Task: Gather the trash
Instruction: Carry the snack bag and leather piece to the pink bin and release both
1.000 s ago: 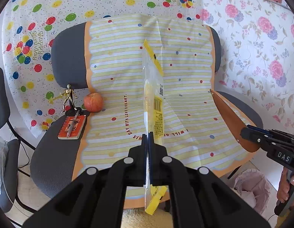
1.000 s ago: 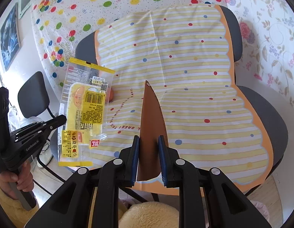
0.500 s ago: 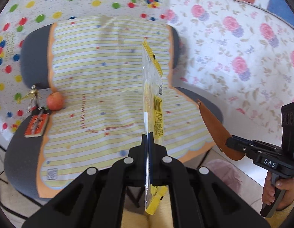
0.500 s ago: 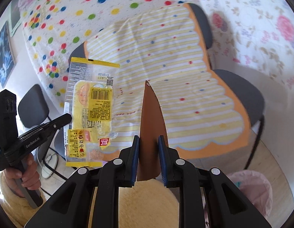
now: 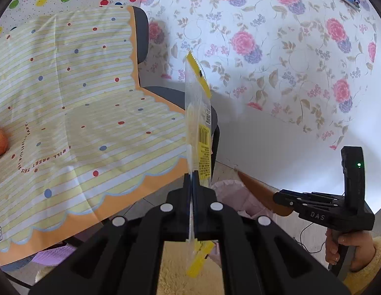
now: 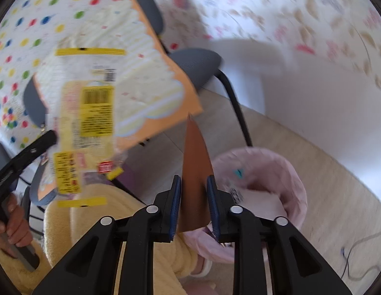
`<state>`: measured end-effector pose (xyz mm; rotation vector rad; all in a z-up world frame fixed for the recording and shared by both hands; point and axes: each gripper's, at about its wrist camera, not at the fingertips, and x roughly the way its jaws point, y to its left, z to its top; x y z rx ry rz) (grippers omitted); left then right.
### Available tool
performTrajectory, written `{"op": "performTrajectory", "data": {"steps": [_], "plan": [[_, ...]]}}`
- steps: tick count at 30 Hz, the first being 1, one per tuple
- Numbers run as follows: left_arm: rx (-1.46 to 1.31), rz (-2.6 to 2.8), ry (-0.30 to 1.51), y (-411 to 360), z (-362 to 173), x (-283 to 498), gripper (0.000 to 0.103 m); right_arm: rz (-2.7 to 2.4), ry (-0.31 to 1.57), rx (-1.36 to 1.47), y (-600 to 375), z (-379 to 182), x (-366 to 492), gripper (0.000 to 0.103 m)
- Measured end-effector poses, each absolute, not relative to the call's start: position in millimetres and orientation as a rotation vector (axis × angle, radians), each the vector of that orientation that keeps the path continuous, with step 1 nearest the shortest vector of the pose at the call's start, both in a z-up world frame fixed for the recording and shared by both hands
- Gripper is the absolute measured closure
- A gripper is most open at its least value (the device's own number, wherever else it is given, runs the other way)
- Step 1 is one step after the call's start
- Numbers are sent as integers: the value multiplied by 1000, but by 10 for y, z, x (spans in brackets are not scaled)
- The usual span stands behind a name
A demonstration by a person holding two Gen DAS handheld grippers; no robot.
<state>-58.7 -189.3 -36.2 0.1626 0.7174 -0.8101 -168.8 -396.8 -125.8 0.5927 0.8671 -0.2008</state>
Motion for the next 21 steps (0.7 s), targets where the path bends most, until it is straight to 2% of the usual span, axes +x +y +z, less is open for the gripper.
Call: {"op": "performTrajectory", "data": {"steps": [11, 21], "plan": [[203, -803, 765, -2017, -494, -633, 103, -221, 779, 546, -4094, -1135, -1670, 74], [320, -946, 830, -2790, -853, -906, 103, -276, 698, 524, -4210, -909, -1912, 74]]}}
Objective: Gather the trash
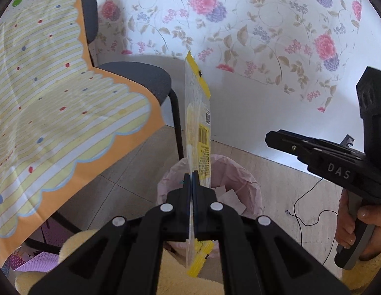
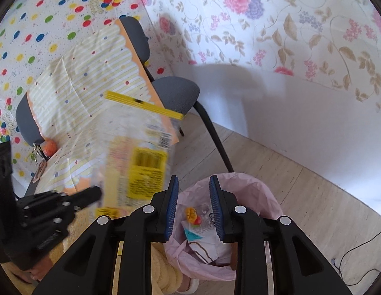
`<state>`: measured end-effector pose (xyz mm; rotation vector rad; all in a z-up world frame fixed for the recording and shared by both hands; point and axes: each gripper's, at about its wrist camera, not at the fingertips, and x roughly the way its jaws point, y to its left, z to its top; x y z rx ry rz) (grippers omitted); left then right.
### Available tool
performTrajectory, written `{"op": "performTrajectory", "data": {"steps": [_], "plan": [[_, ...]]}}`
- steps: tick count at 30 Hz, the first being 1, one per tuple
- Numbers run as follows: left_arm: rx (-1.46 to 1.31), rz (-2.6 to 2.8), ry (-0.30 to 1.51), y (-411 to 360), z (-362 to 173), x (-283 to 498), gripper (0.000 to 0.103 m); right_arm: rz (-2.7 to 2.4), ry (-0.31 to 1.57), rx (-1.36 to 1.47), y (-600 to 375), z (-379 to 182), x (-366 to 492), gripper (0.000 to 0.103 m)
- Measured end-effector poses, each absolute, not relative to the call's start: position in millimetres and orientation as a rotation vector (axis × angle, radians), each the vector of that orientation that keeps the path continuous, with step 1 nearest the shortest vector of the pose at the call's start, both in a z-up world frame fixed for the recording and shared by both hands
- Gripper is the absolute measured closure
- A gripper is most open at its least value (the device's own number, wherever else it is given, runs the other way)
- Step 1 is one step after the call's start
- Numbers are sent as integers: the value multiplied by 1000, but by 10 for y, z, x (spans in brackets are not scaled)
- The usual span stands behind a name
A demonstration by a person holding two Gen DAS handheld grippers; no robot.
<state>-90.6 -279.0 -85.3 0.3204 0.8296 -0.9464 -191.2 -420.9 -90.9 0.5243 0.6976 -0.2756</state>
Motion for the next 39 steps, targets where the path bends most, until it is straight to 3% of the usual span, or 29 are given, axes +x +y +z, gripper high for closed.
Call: {"op": "performTrajectory", "data": {"steps": [6, 8, 10, 11, 12, 15, 17, 19, 21, 25, 27, 32, 39], "plan": [[365, -978, 892, -3120, -1195, -903, 103, -304, 709, 532, -4328, -956, -2022, 74], [383, -1001, 909, -3203, -1299, -887, 99, -307, 715, 534, -4372, -980, -2030, 74], [400, -990, 920, -3237, -1380, -853, 76, -308, 719, 538, -4400, -996, -2031, 74], [395, -977, 936, -3240, -1429, -817, 70, -309, 722, 539, -4406, -1002, -2028, 74], [379, -977, 956, -3234, -1453, -786, 65, -308, 724, 538, -4404, -1007, -2026, 74], [344, -948, 966, -3157, -1431, -711, 63, -301, 746, 535, -4372, -1037, -2013, 70], [336, -915, 942, -3068, -1371, -696, 54, -292, 770, 528, -4331, -1059, -1991, 63], [341, -860, 911, -2944, -1308, -680, 40, -294, 797, 513, -4269, -1076, -1969, 54], [337, -823, 911, -2831, -1262, -660, 29, -297, 824, 497, -4204, -1084, -1945, 38], [319, -746, 900, -2592, -1144, -626, 6, -304, 846, 468, -4072, -1036, -1933, 26], [314, -710, 885, -2477, -1048, -616, 7, -301, 840, 457, -4016, -988, -1933, 17], [297, -637, 857, -2153, -782, -619, 7, -270, 833, 396, -3795, -807, -1902, 11], [283, -524, 857, -1653, -520, -674, 7, -249, 860, 297, -3430, -535, -1837, 10]]}}
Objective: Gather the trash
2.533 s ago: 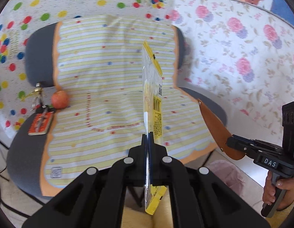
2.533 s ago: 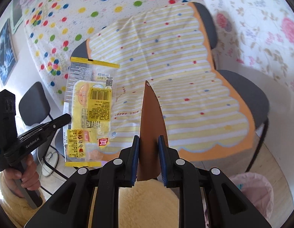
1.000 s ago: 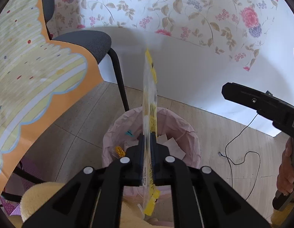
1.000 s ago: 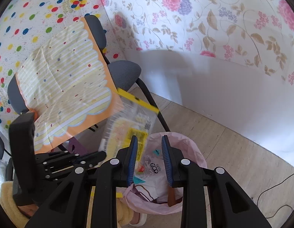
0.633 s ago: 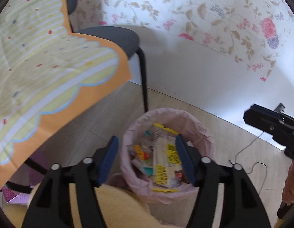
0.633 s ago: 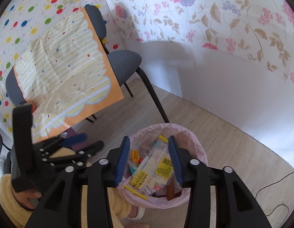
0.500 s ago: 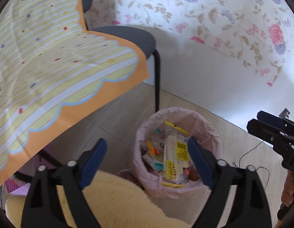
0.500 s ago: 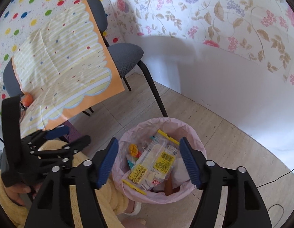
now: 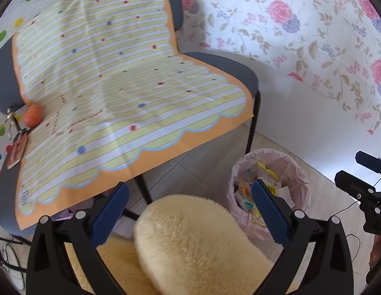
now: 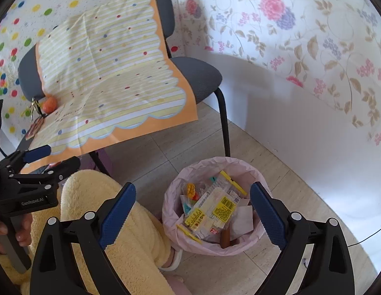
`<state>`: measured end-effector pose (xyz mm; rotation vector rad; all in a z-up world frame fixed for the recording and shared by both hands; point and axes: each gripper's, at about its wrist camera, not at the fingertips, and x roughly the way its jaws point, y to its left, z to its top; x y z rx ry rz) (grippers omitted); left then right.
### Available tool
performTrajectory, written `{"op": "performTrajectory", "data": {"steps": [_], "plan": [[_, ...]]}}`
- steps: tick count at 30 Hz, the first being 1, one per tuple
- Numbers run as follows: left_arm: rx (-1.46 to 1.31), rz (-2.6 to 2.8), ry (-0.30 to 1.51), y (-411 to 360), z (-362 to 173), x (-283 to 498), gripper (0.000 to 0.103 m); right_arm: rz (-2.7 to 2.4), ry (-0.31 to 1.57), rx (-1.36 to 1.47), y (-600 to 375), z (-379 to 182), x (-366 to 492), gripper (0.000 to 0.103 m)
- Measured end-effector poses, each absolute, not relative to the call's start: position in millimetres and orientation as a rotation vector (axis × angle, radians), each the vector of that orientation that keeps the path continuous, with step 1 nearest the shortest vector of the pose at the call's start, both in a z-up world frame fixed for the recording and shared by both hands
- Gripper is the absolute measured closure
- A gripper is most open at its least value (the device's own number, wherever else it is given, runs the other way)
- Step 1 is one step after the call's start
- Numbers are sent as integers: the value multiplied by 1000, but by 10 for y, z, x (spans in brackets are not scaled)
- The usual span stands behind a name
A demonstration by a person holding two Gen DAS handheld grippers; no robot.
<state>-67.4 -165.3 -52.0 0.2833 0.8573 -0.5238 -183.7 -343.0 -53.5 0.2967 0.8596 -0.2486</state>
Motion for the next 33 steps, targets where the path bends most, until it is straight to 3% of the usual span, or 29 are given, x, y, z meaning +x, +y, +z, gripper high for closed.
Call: {"op": "performTrajectory", "data": {"steps": [12, 33], "plan": [[213, -427, 835, -999, -218, -802, 7, -185, 835, 143, -2962, -114, -1846, 10], [170, -381, 834, -838, -161, -712, 7, -173, 868, 162, -2964, -211, -1804, 10]]}}
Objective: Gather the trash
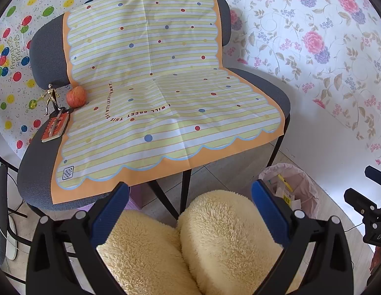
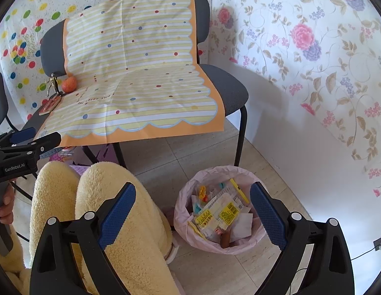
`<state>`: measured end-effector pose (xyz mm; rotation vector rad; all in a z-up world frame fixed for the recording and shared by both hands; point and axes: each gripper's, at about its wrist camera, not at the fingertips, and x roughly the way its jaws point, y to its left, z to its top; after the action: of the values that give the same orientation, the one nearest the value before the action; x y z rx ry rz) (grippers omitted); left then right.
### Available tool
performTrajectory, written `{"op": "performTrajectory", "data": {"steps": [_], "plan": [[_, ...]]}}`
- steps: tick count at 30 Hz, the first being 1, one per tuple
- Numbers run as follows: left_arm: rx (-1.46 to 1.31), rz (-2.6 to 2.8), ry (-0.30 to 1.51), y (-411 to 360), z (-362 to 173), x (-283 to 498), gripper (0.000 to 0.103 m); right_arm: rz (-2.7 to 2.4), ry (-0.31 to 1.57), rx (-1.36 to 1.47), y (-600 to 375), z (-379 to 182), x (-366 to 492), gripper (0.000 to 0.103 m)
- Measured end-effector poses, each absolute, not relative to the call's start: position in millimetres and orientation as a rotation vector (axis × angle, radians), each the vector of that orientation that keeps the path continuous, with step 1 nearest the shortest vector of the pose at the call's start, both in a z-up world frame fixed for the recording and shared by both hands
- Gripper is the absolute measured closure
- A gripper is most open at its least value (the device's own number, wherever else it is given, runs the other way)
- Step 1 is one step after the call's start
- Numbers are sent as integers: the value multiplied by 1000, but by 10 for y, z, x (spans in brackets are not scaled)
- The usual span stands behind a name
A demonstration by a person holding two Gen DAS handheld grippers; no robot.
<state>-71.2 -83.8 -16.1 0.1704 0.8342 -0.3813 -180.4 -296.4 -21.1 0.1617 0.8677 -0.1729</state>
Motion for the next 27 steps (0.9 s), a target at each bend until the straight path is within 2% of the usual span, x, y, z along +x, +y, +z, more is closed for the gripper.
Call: {"op": "performTrajectory", "data": {"steps": [27], "plan": [[162, -385, 837, -830, -174, -717, 7, -172, 873, 164, -3006, -265, -1799, 10]]}}
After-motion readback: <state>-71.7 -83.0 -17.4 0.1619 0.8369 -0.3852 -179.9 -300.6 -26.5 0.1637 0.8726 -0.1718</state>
